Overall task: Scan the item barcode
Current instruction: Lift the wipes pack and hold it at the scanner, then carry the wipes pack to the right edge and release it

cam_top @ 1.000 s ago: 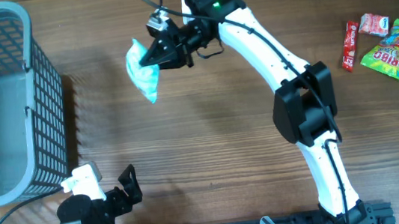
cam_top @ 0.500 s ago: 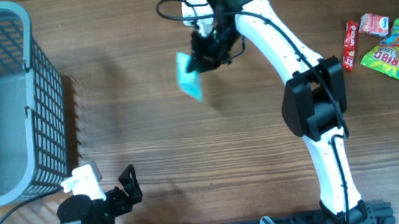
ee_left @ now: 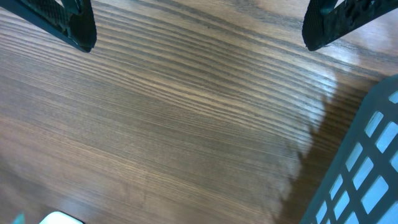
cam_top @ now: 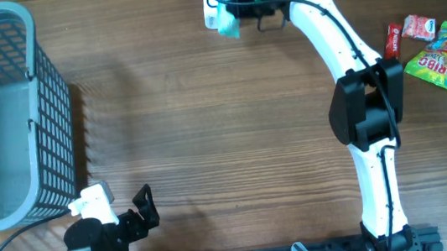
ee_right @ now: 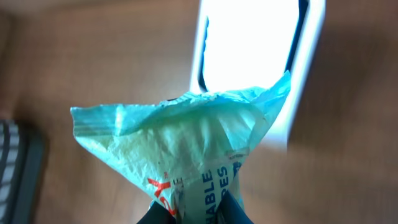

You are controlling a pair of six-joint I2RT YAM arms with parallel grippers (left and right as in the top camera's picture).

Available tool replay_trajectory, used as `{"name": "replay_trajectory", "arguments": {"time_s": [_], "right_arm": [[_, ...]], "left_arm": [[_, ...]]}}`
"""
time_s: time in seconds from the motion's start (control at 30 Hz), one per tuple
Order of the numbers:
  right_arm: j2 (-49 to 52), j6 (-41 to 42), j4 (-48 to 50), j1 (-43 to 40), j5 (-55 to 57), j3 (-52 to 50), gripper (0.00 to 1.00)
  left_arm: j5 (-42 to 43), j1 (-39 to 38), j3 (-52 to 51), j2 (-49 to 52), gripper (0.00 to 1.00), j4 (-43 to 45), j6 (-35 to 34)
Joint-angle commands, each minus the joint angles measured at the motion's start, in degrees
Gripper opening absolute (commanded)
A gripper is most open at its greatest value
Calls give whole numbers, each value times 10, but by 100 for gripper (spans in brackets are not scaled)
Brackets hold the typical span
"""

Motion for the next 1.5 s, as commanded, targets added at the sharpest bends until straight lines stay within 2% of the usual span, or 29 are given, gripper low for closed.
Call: {"name": "replay_trajectory", "arguments": {"time_s": [0.0, 0.17, 0.37, 0.47, 0.73, 0.8, 0.93, 1.13, 1.27, 1.47], "right_arm": [[-22, -12, 72, 22, 96, 1, 4], [-1, -63, 167, 37, 200, 1, 5], [23, -117, 223, 47, 290, 1, 5], [33, -142, 225, 56, 300, 1, 5], [37, -139, 224, 80, 300, 4, 4], [37, -135, 191, 80, 300, 18, 4], [13, -111, 64, 75, 322, 61, 4], [-85, -3, -191, 22, 334, 68, 4], [-99, 13, -365, -43, 345, 67, 4], [-99, 65, -457, -154, 409, 1, 5]], "left_arm": [[9, 3, -2, -4, 100, 2, -5], [9, 3, -2, -4, 100, 2, -5], [9, 3, -2, -4, 100, 2, -5], [9, 3, -2, -4, 100, 2, -5], [9, 3, -2, -4, 100, 2, -5], [9, 3, -2, -4, 100, 2, -5], [9, 3, -2, -4, 100, 2, -5], [9, 3, -2, -4, 100, 2, -5], [9, 3, -2, -4, 100, 2, -5], [9, 3, -2, -4, 100, 2, -5]]}}
